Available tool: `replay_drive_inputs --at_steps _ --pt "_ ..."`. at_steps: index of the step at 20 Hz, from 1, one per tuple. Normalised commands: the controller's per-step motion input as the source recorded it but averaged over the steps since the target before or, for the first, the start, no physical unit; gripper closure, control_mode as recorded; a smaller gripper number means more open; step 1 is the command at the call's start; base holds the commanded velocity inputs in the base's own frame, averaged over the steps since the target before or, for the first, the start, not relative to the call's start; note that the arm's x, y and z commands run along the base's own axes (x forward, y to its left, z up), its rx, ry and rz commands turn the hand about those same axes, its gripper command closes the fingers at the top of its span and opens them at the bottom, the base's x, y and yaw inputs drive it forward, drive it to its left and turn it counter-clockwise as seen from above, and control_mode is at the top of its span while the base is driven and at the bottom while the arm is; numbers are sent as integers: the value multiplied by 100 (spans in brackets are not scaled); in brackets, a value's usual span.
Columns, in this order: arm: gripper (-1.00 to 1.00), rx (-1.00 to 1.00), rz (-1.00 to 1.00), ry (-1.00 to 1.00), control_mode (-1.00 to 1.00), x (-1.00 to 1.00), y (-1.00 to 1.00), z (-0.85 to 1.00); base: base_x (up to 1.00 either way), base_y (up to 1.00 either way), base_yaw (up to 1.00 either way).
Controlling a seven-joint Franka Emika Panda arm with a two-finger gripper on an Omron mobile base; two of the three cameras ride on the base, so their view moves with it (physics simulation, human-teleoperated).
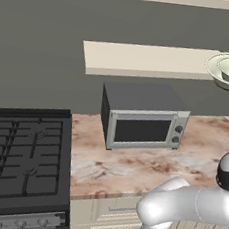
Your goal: Pick up the bowls on the counter and stack them on top of one another in the open cabinet. Place the smaller bowl on top of the larger bowl.
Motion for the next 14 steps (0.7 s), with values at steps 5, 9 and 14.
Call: replay_drive_inputs --at_steps 5,9,14 --pt "100 0 5 0 -100 44 20 29 0 0 0" --pt "100 0 7 0 -100 48 19 27 0 0 0" --pt "100 0 9 -2 -100 7 7 29 0 0 0"
